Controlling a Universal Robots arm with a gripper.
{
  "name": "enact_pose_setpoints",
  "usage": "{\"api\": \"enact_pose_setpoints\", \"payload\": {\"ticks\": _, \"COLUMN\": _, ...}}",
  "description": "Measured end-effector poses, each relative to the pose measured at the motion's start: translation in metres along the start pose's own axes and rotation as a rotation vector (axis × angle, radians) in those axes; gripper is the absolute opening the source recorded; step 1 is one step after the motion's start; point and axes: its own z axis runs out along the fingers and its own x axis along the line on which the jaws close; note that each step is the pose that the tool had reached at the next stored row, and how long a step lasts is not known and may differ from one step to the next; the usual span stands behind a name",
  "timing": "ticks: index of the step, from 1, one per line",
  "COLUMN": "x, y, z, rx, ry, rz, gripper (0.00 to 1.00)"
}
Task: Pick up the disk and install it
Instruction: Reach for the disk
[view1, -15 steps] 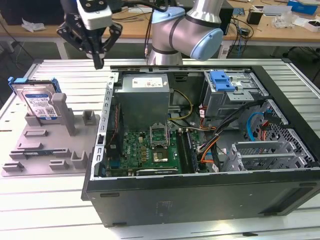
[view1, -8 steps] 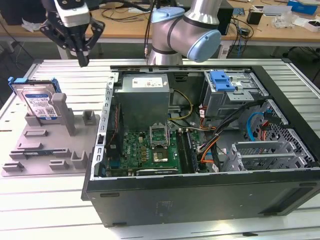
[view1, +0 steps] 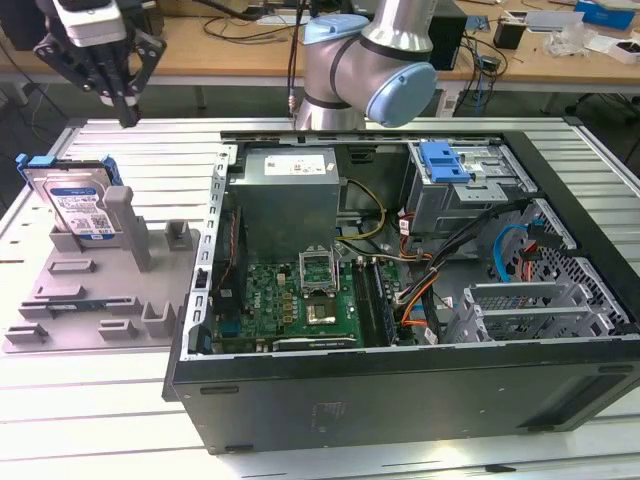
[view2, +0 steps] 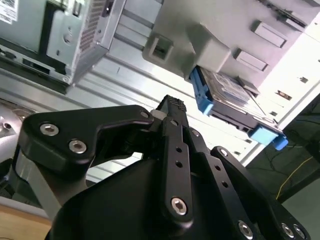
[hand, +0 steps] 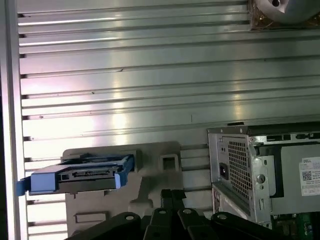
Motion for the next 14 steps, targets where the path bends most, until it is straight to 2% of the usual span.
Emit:
{"api": "enact_pose_setpoints", "payload": {"ticks": 2, "x": 0.0087, "y": 0.0018, "z": -0.0001, "rx": 0.0, "ry": 0.0, "rz": 0.0, "gripper": 0.11}}
{"api": "enact_pose_setpoints", "payload": {"ticks": 5, "x": 0.0275, "y": 0.006, "z": -0.0002, "rx": 0.0001, "ry": 0.0, "rz": 0.0, "gripper": 0.11}}
{"api": "enact_pose_setpoints", "payload": {"ticks": 14, "x": 0.064, "y": 0.0139, "z": -0.0004, "rx": 0.0, "ry": 0.0, "rz": 0.0, "gripper": 0.11}}
